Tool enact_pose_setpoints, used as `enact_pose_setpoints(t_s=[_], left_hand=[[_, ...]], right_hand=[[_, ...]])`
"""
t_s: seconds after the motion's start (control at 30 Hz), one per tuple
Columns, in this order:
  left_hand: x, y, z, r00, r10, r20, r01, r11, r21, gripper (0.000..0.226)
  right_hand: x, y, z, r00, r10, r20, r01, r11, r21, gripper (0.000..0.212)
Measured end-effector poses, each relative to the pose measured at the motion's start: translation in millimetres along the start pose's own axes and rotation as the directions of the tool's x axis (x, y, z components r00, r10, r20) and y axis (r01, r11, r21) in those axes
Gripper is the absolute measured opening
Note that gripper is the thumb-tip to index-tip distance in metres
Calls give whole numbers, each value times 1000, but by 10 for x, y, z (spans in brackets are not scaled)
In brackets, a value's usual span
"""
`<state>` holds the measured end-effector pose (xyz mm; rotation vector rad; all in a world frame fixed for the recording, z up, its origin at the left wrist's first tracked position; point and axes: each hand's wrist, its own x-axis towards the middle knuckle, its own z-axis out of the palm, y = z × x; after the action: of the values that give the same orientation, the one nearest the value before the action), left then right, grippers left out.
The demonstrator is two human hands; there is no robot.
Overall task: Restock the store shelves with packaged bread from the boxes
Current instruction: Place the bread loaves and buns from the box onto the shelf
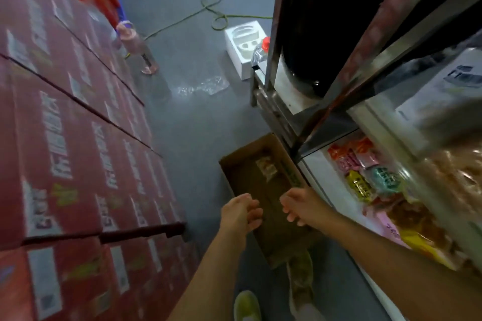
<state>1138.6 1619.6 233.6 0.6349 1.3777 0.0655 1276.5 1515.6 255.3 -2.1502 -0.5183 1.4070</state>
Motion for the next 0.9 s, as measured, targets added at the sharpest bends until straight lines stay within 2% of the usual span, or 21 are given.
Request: enact_pose_setpoints(t_s=[0.17, 0.27, 0.37, 0.47, 0.6, 0.7, 0.8, 0.9], left_hand=[[1131, -558, 221, 986, -163, -45, 159, 984, -83, 24], [1717, -820, 386, 981, -183, -68, 176, 980, -96, 33], [2189, -1000, 506, 980, -166, -113, 162, 986, -37, 49], [2715, -1217, 538, 978, -140, -157, 139, 990, -17, 58], [3323, -1562, 590, 968, -76, -240, 116, 981, 156, 79], [3544, -1735, 646, 962, -40, -269, 137, 925, 354, 89], [3736, -1924, 666, 964, 44, -261, 95, 863, 497, 96], [3896, -2040, 642, 967, 100, -234, 47, 834, 550, 97]], right_hand=[[962, 594, 283, 989, 150, 8, -150, 981, 119, 15], [1520, 971, 380, 979, 201, 17, -202, 970, 138, 12], [2097, 1286, 407, 977, 215, -2, -213, 972, 100, 9], [2597, 1452, 428, 986, 167, -10, -166, 985, 47, 35], [3215, 1586, 495, 993, 115, 9, -115, 993, -14, 52], [3603, 1660, 576, 997, 79, 22, -77, 993, -93, 65], [3915, 1707, 655, 998, 35, 57, -19, 967, -255, 78], [4171, 1738, 704, 999, 21, 39, -2, 900, -435, 81]])
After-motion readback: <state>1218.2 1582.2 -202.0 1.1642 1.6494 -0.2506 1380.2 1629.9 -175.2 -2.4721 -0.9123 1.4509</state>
